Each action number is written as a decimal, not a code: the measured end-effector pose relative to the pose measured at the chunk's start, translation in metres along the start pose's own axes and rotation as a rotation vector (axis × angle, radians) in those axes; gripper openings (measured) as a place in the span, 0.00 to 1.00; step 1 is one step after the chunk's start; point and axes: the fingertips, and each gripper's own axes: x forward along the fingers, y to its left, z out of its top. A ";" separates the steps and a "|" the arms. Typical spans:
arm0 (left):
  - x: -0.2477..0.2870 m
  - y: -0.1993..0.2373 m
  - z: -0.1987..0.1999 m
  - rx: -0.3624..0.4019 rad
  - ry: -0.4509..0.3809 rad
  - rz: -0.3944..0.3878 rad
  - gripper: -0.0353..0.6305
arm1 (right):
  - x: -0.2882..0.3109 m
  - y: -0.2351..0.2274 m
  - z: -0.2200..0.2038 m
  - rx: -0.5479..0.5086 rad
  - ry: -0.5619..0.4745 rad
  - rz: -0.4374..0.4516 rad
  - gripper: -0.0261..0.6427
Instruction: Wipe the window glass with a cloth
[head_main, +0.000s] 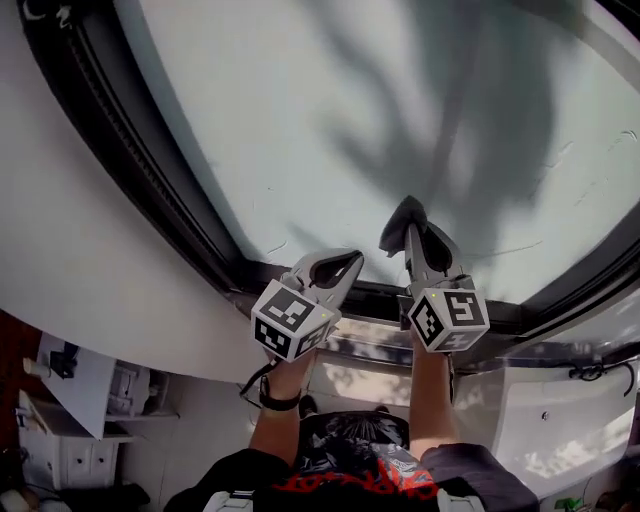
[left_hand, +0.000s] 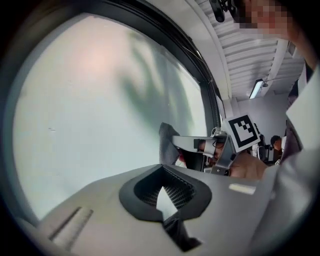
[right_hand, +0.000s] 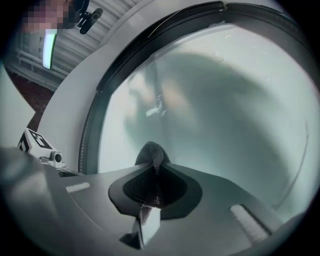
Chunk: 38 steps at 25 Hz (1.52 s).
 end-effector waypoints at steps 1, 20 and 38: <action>-0.019 0.019 -0.004 -0.009 -0.002 0.026 0.03 | 0.014 0.022 -0.006 -0.002 0.013 0.017 0.07; -0.201 0.177 -0.044 -0.054 0.031 0.268 0.03 | 0.158 0.277 -0.112 -0.029 0.197 0.309 0.08; 0.046 -0.051 -0.012 0.053 0.077 -0.108 0.03 | -0.050 -0.070 -0.033 0.015 0.054 -0.150 0.08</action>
